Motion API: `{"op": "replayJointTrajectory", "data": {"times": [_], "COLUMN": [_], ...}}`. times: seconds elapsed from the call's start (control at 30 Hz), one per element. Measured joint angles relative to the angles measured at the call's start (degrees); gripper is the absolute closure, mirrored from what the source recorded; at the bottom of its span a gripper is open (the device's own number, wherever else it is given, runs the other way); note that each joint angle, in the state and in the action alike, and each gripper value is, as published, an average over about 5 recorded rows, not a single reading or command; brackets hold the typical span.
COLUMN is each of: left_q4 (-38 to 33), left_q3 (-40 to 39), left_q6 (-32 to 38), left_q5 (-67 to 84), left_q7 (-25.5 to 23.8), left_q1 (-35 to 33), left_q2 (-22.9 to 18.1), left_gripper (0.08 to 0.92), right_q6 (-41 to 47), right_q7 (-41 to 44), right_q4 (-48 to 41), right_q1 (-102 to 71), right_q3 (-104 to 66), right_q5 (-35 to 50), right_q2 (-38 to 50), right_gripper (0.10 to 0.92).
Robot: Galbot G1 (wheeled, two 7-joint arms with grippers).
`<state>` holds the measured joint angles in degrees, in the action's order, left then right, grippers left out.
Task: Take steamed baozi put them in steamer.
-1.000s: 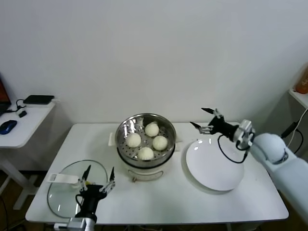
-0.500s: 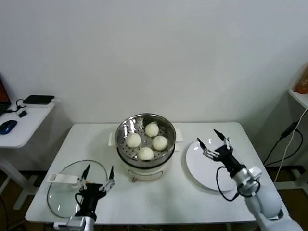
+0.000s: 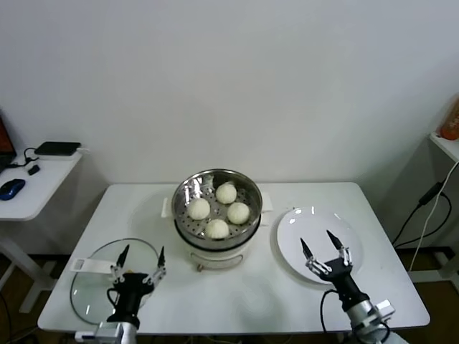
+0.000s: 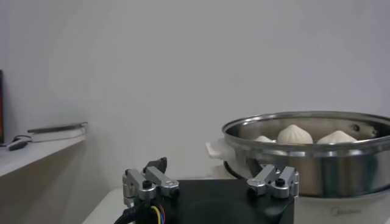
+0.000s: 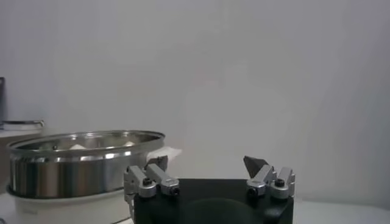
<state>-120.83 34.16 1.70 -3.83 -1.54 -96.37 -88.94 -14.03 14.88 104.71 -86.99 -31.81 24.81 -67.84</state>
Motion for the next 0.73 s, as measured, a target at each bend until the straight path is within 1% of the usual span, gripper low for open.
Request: {"op": "replayJointTrajectory", "data": {"times": [0.33,0.73], "left_q4": [1.25,2.02], "left_q3": [1.66,3.44], "left_q6": [1.42,1.8], "left_q5": [0.61,2.76], "left_q7": [-1.44,-3.39], "left_q1": [0.75,1.83], "left_q2": [1.44,2.12], "left_gripper": [0.177,0.177], "right_q6": [-1.93,-2.47], "right_q7": [0.17,1.02], "right_q4": [-0.22,-0.08], "right_q1": [-3.86,-5.29], "right_q3": [-0.49,-1.25], "right_q5": [1.85,2.66], "right_q2": [-1.34,-2.19], "right_gripper": [0.203,0.203]}}
